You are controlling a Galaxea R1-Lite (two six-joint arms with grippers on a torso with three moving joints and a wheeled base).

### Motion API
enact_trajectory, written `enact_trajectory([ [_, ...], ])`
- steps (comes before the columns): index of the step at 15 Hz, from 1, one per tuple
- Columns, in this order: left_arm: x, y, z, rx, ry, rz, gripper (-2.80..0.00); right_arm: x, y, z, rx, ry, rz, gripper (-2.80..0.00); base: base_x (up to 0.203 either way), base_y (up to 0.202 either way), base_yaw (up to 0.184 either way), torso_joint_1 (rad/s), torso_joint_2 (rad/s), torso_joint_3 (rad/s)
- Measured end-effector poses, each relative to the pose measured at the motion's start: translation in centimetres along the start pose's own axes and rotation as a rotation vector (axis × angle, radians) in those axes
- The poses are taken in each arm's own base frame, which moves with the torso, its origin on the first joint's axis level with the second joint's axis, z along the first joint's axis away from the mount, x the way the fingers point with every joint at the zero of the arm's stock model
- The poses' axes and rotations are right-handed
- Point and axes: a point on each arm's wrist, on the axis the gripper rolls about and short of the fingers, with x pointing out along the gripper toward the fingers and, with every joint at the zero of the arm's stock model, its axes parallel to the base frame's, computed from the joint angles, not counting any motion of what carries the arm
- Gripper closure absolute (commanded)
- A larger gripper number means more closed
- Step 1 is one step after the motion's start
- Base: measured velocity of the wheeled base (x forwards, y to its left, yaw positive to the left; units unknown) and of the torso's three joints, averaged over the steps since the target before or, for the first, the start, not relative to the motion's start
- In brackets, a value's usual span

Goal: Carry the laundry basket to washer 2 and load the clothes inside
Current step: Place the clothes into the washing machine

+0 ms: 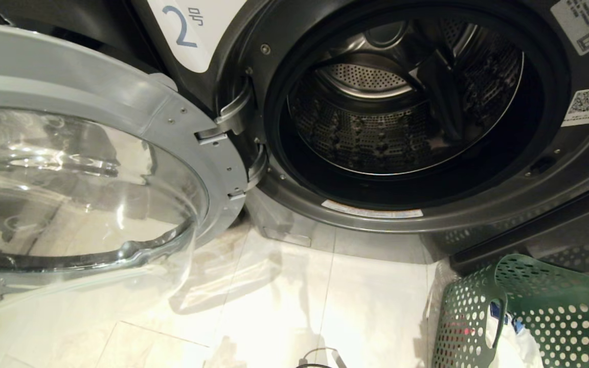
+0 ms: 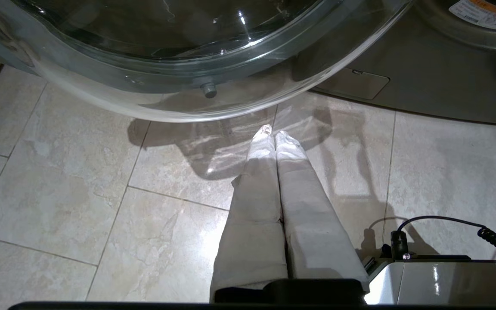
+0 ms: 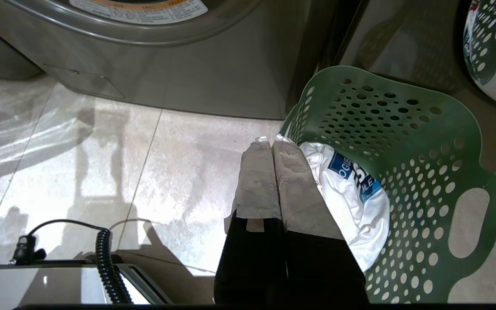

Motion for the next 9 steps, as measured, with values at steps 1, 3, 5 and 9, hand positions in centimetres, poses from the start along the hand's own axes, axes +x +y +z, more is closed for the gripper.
enact_trajectory([
  [1,0.0,0.0,0.0,0.0,0.0,0.0,0.0,0.0,0.0,0.0,0.0,0.0,0.0,0.0,0.0,0.0,0.0,-0.001,0.0,-0.203],
  [3,0.0,0.0,0.01,0.0,0.0,0.0,0.0,0.0,0.0,0.0,-0.001,0.0,0.0,0.0,0.0,0.0,0.0,0.001,0.0,-0.202],
  [5,0.0,0.0,0.0,0.0,0.0,0.0,0.0,0.0,0.0,0.0,0.0,0.0,0.0,0.0,0.0,0.0,0.0,0.001,0.0,-0.104],
  [9,0.0,0.0,0.0,0.0,0.001,0.0,0.0,0.0,0.0,0.0,-0.001,0.0,0.0,0.0,0.0,0.0,0.0,0.001,0.0,-0.011],
])
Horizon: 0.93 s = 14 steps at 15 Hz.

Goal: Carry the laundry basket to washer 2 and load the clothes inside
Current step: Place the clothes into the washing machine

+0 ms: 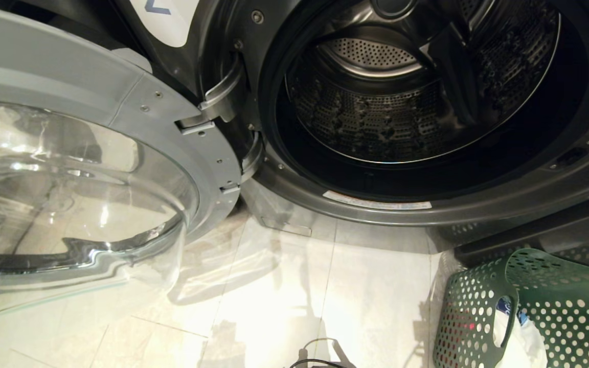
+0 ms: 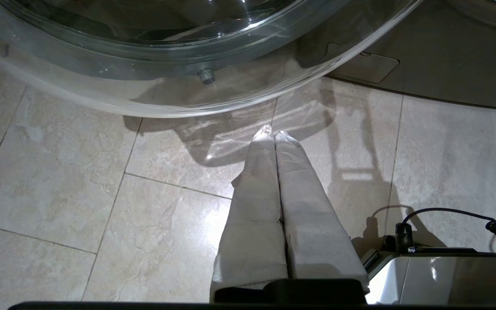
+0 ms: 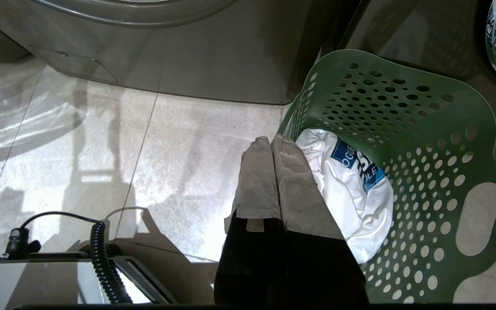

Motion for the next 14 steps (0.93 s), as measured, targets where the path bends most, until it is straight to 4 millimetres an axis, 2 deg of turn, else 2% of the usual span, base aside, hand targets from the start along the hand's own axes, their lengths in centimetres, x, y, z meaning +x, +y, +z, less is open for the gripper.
enact_trajectory([
  [9,0.0,0.0,0.0,0.0,0.0,0.0,0.0,0.0,0.0,0.1,-0.069,-0.001,0.001,0.0,0.0,0.0,0.0,0.0,0.0,0.0],
  [11,0.0,0.0,0.0,0.0,0.0,0.0,0.0,-0.7,0.0,2.1,-0.114,-0.047,-0.021,0.0,0.0,0.0,0.0,0.0,0.0,0.0],
  [14,0.0,0.0,0.0,0.0,0.0,0.0,0.0,-3.2,0.0,9.4,-0.094,-0.135,-0.109,0.0,0.0,0.0,0.0,0.0,0.0,0.0],
])
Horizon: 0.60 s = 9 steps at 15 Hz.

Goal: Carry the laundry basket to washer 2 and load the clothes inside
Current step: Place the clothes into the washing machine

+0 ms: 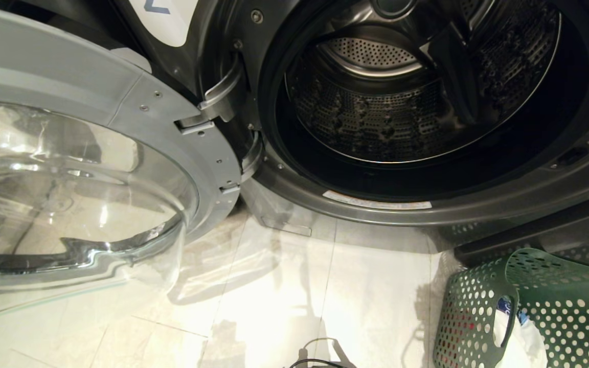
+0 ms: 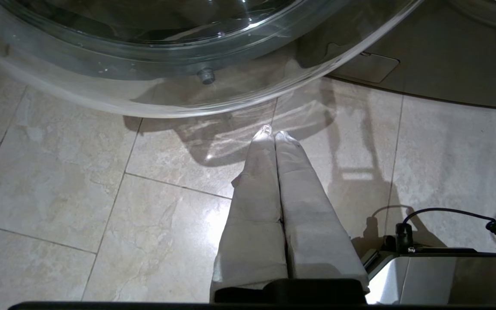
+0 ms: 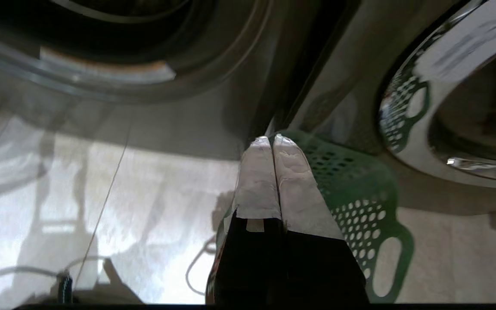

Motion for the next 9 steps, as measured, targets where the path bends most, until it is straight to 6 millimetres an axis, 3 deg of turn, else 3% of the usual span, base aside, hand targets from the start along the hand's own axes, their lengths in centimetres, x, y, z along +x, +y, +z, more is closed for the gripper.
enact_trajectory([
  [2,0.0,0.0,0.0,0.0,0.0,0.0,0.0,1.1,-0.4,4.7,0.083,0.058,-0.073,0.0,0.0,0.0,0.0,0.0,0.0,0.0],
  [4,0.0,0.0,0.0,0.0,0.0,0.0,0.0,4.3,-0.3,7.4,0.221,0.219,-0.179,0.0,0.0,0.0,0.0,0.0,0.0,0.0],
  [6,0.0,0.0,0.0,0.0,0.0,0.0,0.0,7.6,-0.1,7.0,0.382,0.425,-0.33,0.0,0.0,0.0,0.0,0.0,0.0,0.0],
  [9,0.0,0.0,0.0,0.0,0.001,0.0,0.0,9.4,0.3,3.3,0.444,0.667,-0.494,0.0,0.0,0.0,0.0,0.0,0.0,0.0],
])
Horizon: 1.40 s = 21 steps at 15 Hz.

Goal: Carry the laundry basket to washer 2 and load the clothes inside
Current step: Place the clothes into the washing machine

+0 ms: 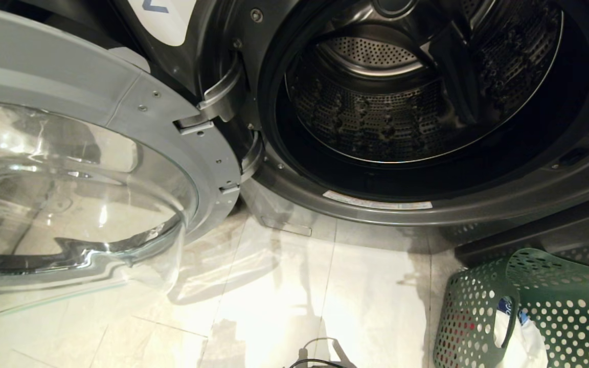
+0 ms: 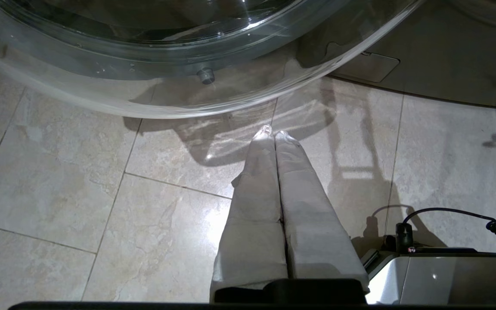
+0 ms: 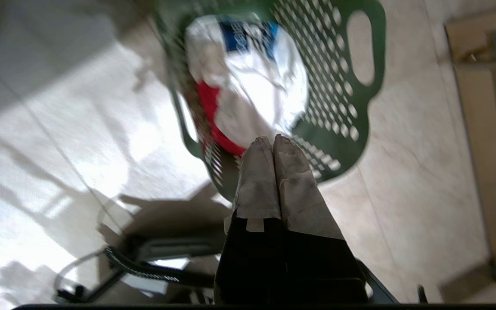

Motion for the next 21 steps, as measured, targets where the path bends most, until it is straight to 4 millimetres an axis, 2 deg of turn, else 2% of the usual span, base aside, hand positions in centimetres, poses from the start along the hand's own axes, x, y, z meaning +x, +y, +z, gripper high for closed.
enact_trajectory([
  [6,0.0,0.0,0.0,0.0,-0.001,0.0,0.0,4.4,-1.2,-5.1,-0.087,0.18,-0.123,0.0,0.0,0.0,0.0,0.0,0.0,0.0],
  [8,0.0,0.0,0.0,0.0,0.0,0.0,0.0,5.2,-1.4,-6.0,-0.075,0.212,-0.12,0.0,0.0,0.0,0.0,0.0,0.0,0.0],
  [11,0.0,0.0,0.0,0.0,0.0,0.0,0.0,6.5,-1.3,-5.8,0.0,0.28,-0.17,0.0,0.0,0.0,0.0,0.0,0.0,0.0],
  [15,0.0,0.0,0.0,0.0,0.0,0.0,0.0,10.6,-1.7,-4.6,0.032,0.355,-0.308,0.0,0.0,0.0,0.0,0.0,0.0,0.0],
  [16,0.0,0.0,0.0,0.0,0.0,0.0,0.0,11.6,-2.0,-4.5,0.003,0.395,-0.335,-2.8,0.0,0.0,0.0,0.0,0.0,0.0],
  [19,0.0,0.0,0.0,0.0,-0.001,0.001,0.0,14.8,-2.9,-3.9,-0.045,0.496,-0.349,-2.8,0.0,0.0,0.0,0.0,0.0,0.0],
  [21,0.0,0.0,0.0,0.0,-0.001,0.0,0.0,16.6,-3.3,-3.6,-0.096,0.55,-0.299,-2.8,0.0,0.0,0.0,0.0,0.0,0.0],
])
